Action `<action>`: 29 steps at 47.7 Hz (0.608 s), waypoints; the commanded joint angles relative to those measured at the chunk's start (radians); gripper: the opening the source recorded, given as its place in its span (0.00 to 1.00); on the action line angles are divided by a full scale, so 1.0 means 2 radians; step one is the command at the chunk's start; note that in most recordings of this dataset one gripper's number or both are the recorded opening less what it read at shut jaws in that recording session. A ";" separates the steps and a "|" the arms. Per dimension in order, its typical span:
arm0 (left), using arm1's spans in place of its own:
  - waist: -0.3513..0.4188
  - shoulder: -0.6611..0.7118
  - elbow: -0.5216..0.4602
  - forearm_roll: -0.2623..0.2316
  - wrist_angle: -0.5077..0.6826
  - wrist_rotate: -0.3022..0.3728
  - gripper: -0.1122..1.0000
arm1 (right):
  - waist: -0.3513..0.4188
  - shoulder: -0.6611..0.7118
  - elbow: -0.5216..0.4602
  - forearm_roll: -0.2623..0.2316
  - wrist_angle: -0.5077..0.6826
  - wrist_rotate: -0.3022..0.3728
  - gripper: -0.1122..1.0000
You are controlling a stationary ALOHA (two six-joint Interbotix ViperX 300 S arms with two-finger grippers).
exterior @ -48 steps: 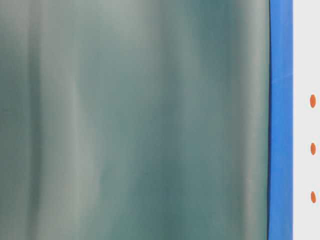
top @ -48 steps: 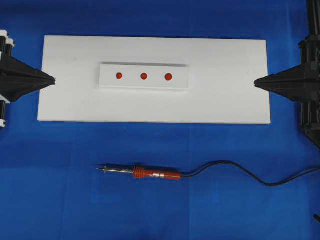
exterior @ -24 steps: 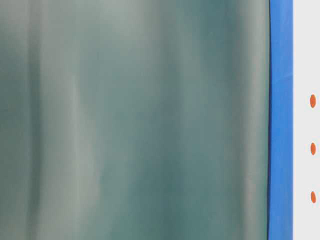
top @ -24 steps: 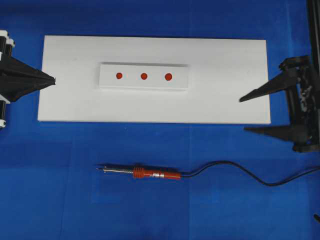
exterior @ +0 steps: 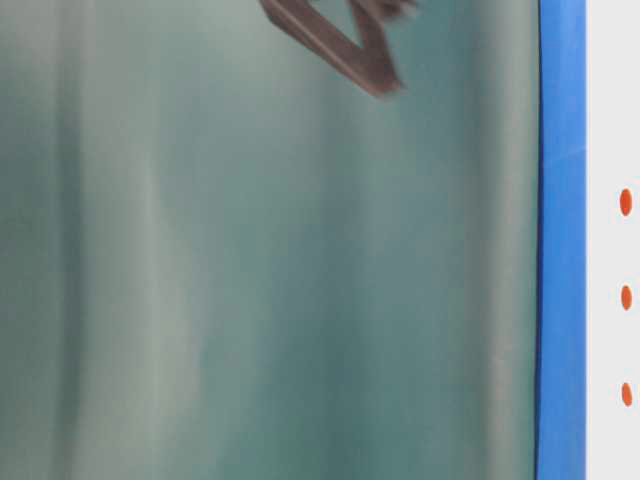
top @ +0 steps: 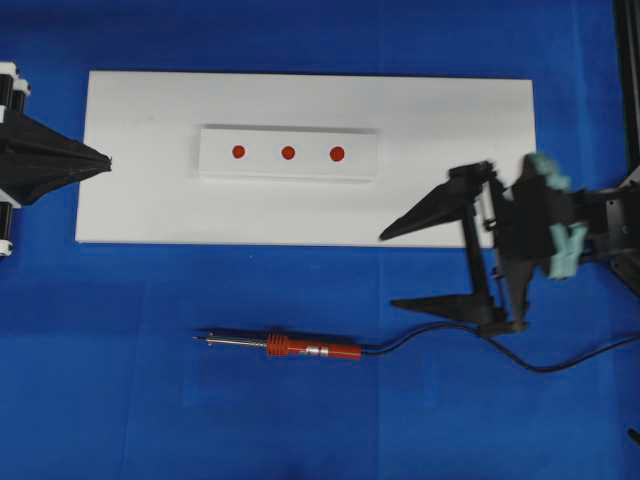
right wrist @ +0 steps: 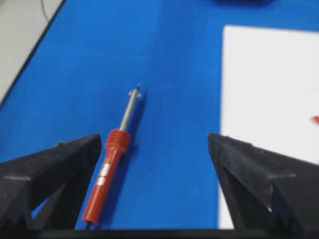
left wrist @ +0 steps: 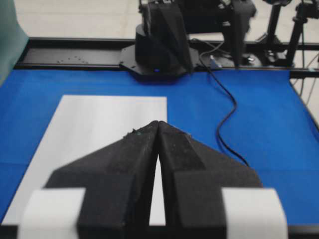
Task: Touch the tip of the soldering iron to the mark.
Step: 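Move the right gripper down over the orange soldering iron handle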
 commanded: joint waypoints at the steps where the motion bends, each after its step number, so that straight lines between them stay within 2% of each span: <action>1: -0.001 0.001 -0.002 0.000 -0.004 0.000 0.10 | 0.013 0.040 -0.035 0.012 -0.006 -0.001 0.93; 15: -0.001 0.001 -0.001 0.001 -0.004 0.000 0.10 | 0.034 0.155 -0.099 0.062 -0.006 -0.001 0.93; 29: -0.001 0.001 0.003 0.000 -0.005 0.000 0.10 | 0.045 0.231 -0.137 0.107 -0.007 -0.001 0.93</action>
